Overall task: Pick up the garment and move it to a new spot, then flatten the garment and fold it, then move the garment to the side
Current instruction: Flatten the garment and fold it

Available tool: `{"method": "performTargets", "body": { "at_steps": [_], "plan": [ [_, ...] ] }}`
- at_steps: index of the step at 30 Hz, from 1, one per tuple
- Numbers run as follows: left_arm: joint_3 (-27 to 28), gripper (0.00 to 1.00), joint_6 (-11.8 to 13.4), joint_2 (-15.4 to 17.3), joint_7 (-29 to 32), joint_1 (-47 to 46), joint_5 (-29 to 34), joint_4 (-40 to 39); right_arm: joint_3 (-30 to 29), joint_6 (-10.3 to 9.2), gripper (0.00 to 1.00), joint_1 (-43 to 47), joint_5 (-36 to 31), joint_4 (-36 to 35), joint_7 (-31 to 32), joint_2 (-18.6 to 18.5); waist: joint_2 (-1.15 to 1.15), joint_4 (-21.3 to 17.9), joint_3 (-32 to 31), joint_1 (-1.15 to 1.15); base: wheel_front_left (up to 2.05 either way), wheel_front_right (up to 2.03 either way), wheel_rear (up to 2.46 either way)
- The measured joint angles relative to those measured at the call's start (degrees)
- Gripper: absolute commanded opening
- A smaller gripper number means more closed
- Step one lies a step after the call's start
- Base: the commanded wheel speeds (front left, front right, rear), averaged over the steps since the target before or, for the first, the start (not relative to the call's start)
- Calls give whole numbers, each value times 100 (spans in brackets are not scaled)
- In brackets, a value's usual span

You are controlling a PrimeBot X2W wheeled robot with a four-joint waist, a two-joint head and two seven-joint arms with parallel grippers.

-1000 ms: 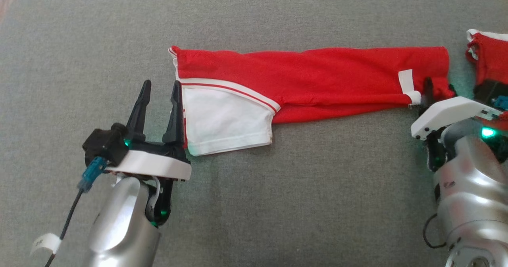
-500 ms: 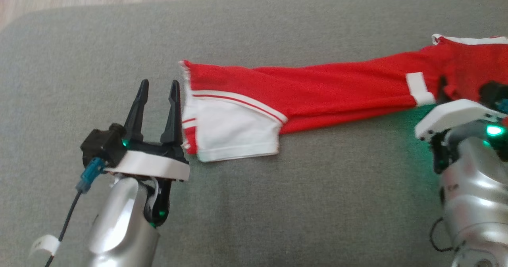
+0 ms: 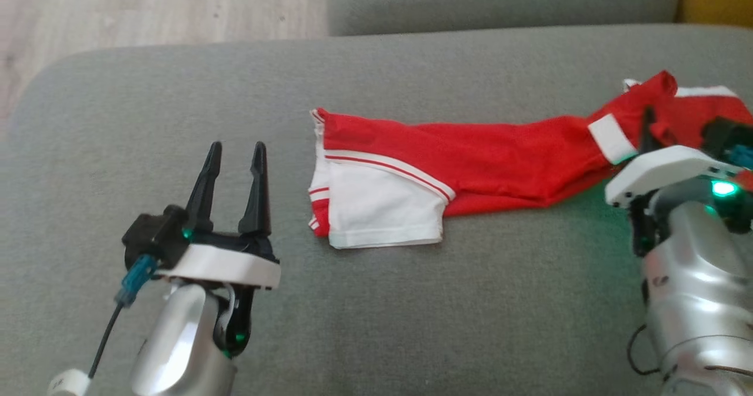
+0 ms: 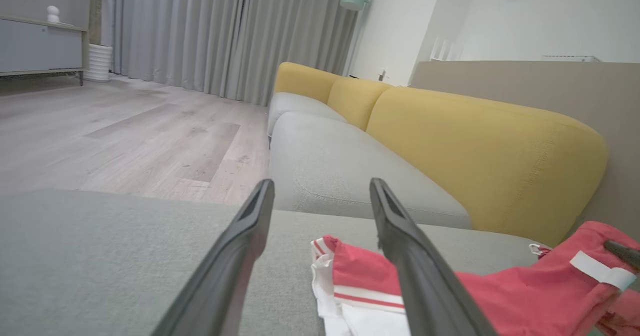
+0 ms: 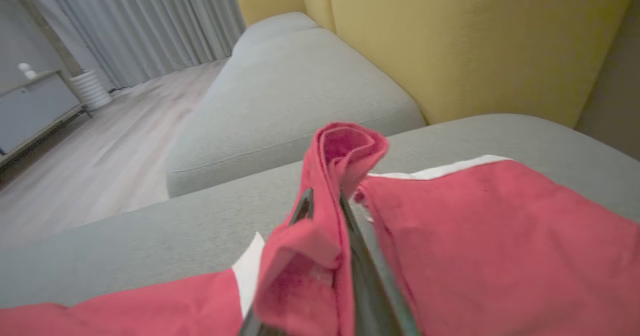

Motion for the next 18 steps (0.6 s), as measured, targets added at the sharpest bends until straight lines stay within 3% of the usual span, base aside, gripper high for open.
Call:
{"method": "performTargets", "body": {
  "at_steps": [3, 12, 18],
  "plan": [
    [47, 100, 4, 20, 1, 96, -1, 19, 454, 0, 0, -10, 335, 37, 46, 29, 0, 133, -104, 0, 0, 0, 0],
    [68, 100, 66, 108, 12, 127, -1, 45, 2861, 0, 0, -26, 2624, -18, 157, 27, 0, 756, -286, 0, 0, 0, 0],
    [46, 100, 109, 123, 52, 202, -8, 30, 3831, 0, 0, -9, 3564, -171, 149, 29, 0, 1201, -266, 1, 0, 0, 0]
  ]
}}
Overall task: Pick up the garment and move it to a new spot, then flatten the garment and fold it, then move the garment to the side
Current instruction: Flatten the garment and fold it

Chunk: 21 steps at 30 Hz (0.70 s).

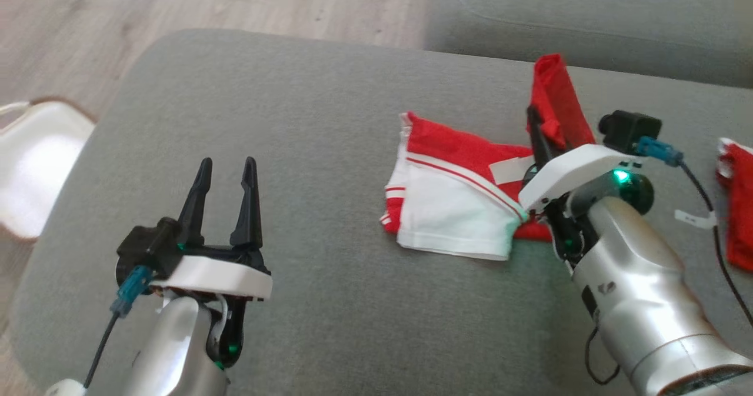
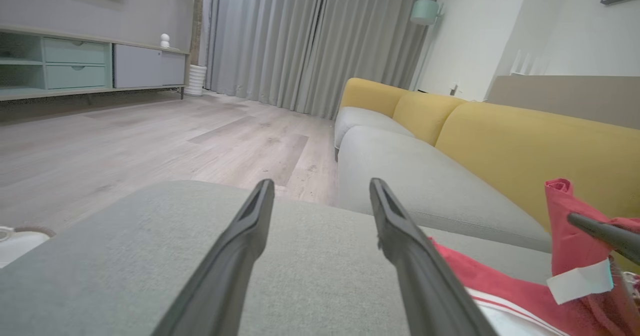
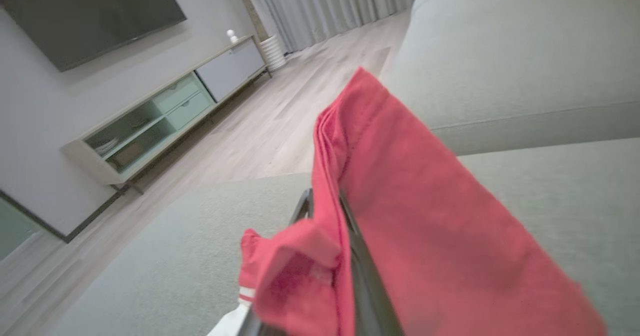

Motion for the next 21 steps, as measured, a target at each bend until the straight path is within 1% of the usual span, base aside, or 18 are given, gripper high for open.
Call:
{"method": "performTargets", "body": {
  "at_steps": [4, 5, 11, 16, 18, 19, 20, 21],
  "plan": [
    [-51, 100, 0, -8, 1, 5, 0, -3, 542, 0, 0, -3, 400, 49, -8, 0, 0, 293, 75, 0, 0, 0, 0],
    [-51, 100, 0, -8, 1, 5, 0, -3, 542, 0, 0, -3, 400, 49, -8, 0, 0, 293, 75, 0, 0, 0, 0],
    [-200, 100, 0, -30, 7, -3, -1, 15, 1161, 0, 0, -8, 792, 368, -119, 0, 0, 678, 230, 0, 0, 0, 0],
    [-296, 100, 0, -69, 7, -9, -30, 76, 1581, 0, 0, -23, 1159, 584, -257, -1, 0, 950, 360, 0, 0, 0, 0],
    [-326, 100, 0, -88, 7, -13, -56, 89, 1731, 0, 0, -42, 1299, 627, -257, -2, 0, 1002, 398, 0, 0, 0, 0],
    [-349, 100, 0, -94, 7, -21, -56, 103, 1824, 0, 75, -54, 1377, 646, -255, -2, 0, 1021, 414, 1, 0, 0, 0],
    [-366, 100, 0, -98, 7, -32, -56, 121, 1945, 0, 100, -66, 1424, 653, -242, -2, 0, 1034, 429, 0, 0, 0, 0],
    [-378, 100, 0, -99, 7, -43, -56, 132, 2067, 0, 100, -65, 1506, 600, -221, -2, 0, 1040, 441, 0, 0, 0, 0]
  ]
}}
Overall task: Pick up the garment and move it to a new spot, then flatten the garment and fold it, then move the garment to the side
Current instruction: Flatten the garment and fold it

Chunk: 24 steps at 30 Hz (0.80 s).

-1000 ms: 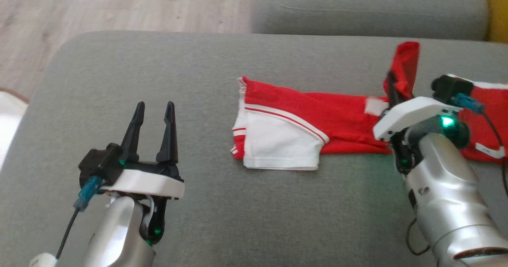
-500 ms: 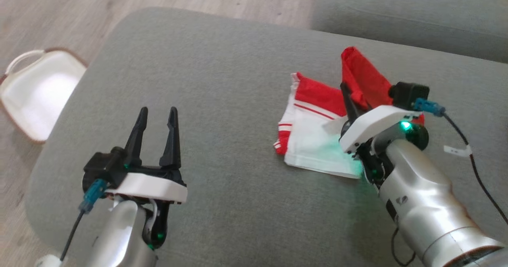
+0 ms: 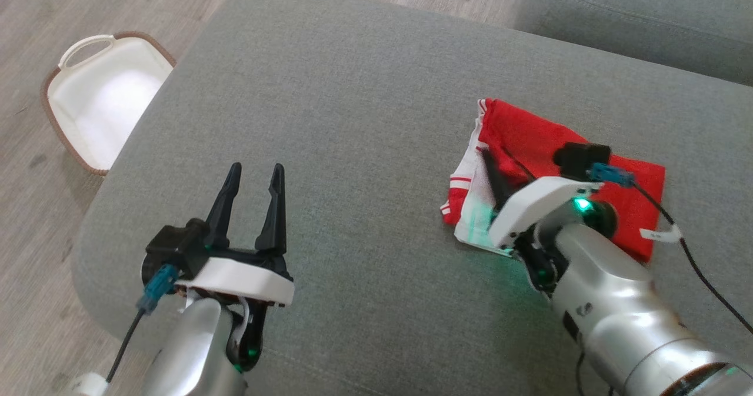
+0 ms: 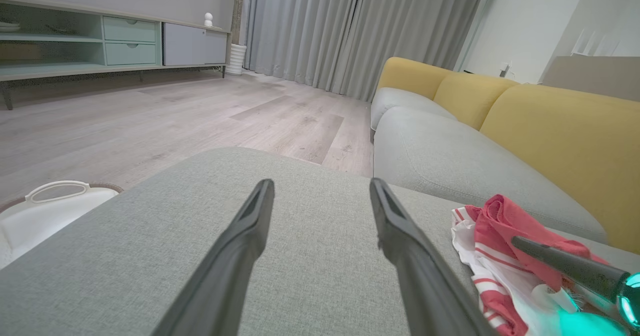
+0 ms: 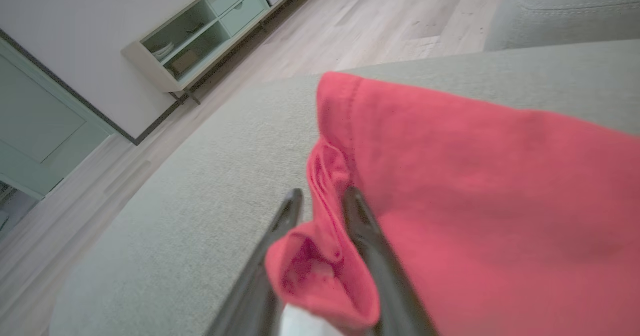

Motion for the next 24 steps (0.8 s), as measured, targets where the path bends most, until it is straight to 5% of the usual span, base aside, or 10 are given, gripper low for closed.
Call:
{"method": "performTargets", "body": {
  "at_steps": [7, 14, 19, 24],
  "plan": [
    [0, 100, 7, 15, -7, -82, 0, 49, 962, 0, 100, 3, 737, -944, 108, 19, 0, -225, -18, 0, 0, 0, 0],
    [69, 100, 58, 98, -9, -81, -5, -37, 1042, 0, 100, -324, 516, -479, -209, 18, 0, -759, -120, 0, 0, 0, 0],
    [210, 100, 99, 112, -16, -81, -45, -200, 89, 0, 100, -794, -721, -158, -244, -133, 0, -1255, -160, 0, 0, 0, 0],
    [387, 100, 102, 102, -33, -80, -41, -267, -1463, 0, 100, -533, -2379, -894, -247, -668, 0, -1721, -167, 0, 0, 0, 0]
  ]
}}
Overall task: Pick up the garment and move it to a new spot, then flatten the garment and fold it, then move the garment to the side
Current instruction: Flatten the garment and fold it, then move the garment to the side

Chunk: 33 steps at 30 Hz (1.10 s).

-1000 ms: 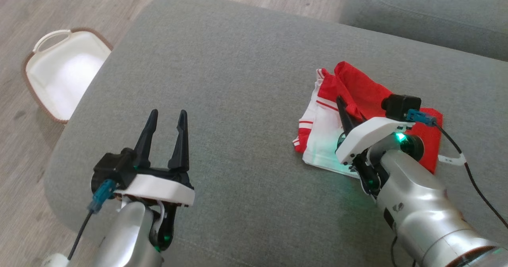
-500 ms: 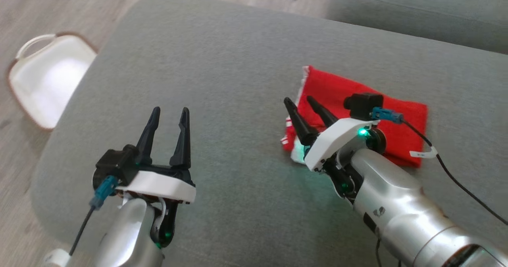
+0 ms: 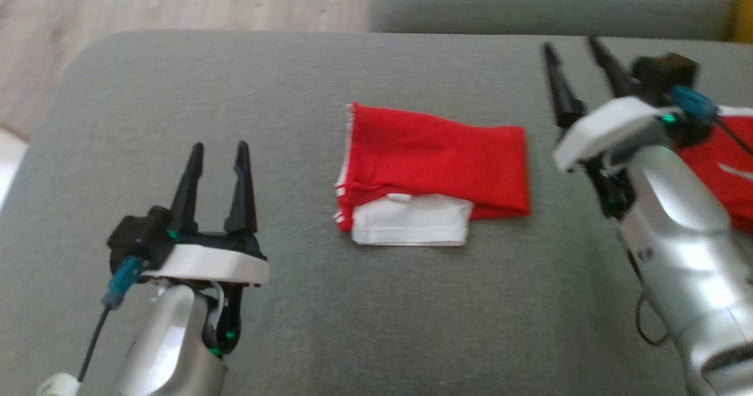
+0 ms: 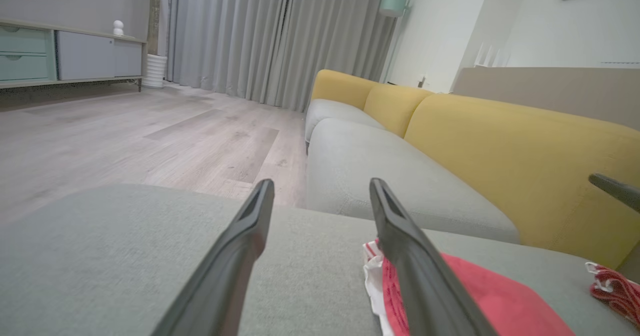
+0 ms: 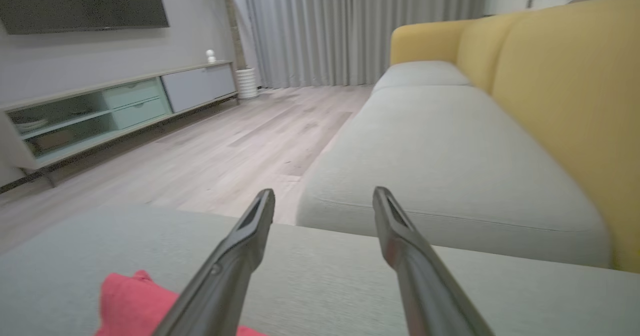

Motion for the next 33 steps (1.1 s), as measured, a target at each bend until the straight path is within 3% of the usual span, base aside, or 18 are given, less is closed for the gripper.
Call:
{"method": "performTargets", "body": {
  "at_steps": [3, 7, 12, 20, 33],
  "plan": [
    [183, 100, 4, -18, -1, 4, 23, -105, -864, 0, 100, 662, -906, -664, -15, 38, 0, -241, 0, 0, 0, 0, 0],
    [360, 100, -5, -53, -1, 63, 222, -133, -1652, 0, 100, 1668, -1813, -1427, -15, 436, 0, -502, -10, 0, 0, 0, 0],
    [483, 100, -13, -145, -1, 369, 446, -166, -2226, 0, 100, 2481, -2199, -2119, -15, 670, 0, -684, -51, -1, 0, 0, 0],
    [588, 100, -102, -209, -1, 527, 656, -191, -2182, 0, 100, 2904, -1925, -2463, -15, 705, 0, -753, -71, 0, 0, 0, 0],
    [604, 100, -163, -257, -1, 396, 719, -240, -2095, 0, 100, 2618, -2084, -2469, 266, 705, 0, -596, 177, -1, 0, 0, 0]
  ]
}}
